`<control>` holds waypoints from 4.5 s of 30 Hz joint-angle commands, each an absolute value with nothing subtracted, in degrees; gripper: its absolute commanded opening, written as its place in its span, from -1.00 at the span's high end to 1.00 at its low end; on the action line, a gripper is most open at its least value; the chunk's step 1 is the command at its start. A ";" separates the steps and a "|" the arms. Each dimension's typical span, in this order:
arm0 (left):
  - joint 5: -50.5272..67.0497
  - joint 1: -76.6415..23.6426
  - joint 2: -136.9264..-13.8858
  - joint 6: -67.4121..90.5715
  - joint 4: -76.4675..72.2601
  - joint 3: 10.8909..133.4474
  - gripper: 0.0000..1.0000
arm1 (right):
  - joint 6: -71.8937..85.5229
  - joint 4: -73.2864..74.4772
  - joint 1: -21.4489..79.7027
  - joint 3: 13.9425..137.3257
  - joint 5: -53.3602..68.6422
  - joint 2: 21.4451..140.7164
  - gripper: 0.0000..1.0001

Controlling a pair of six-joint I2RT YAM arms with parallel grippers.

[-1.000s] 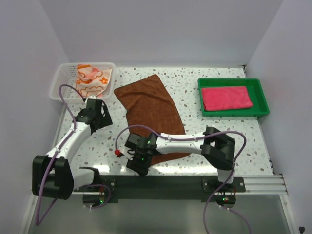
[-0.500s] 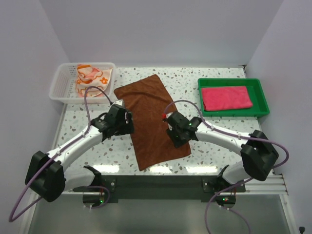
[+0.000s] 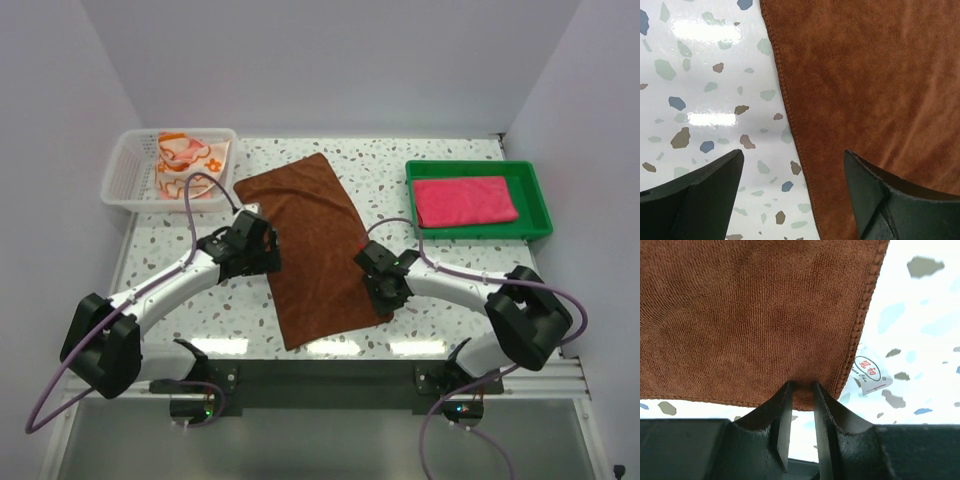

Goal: Fold and stack the towels
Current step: Flatten out the crumpled towel, then fold the towel

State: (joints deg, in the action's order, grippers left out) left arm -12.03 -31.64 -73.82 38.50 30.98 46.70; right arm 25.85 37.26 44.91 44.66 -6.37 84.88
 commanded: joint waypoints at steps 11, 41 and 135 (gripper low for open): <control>-16.00 -31.90 -75.58 37.62 33.75 52.55 -0.73 | 32.44 52.56 44.83 45.60 -5.80 75.15 0.24; -13.45 -29.27 -115.66 28.39 27.95 80.16 -0.12 | 6.15 26.80 31.82 82.89 -5.01 116.19 0.55; 0.18 -17.84 -124.01 -4.84 30.68 89.48 0.12 | -20.92 43.07 20.30 106.00 5.01 135.62 0.87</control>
State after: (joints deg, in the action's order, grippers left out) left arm 0.84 -18.39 -122.10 -4.14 29.76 90.48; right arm -19.44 41.41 20.62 109.69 6.87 133.32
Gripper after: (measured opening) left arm 0.467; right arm 0.077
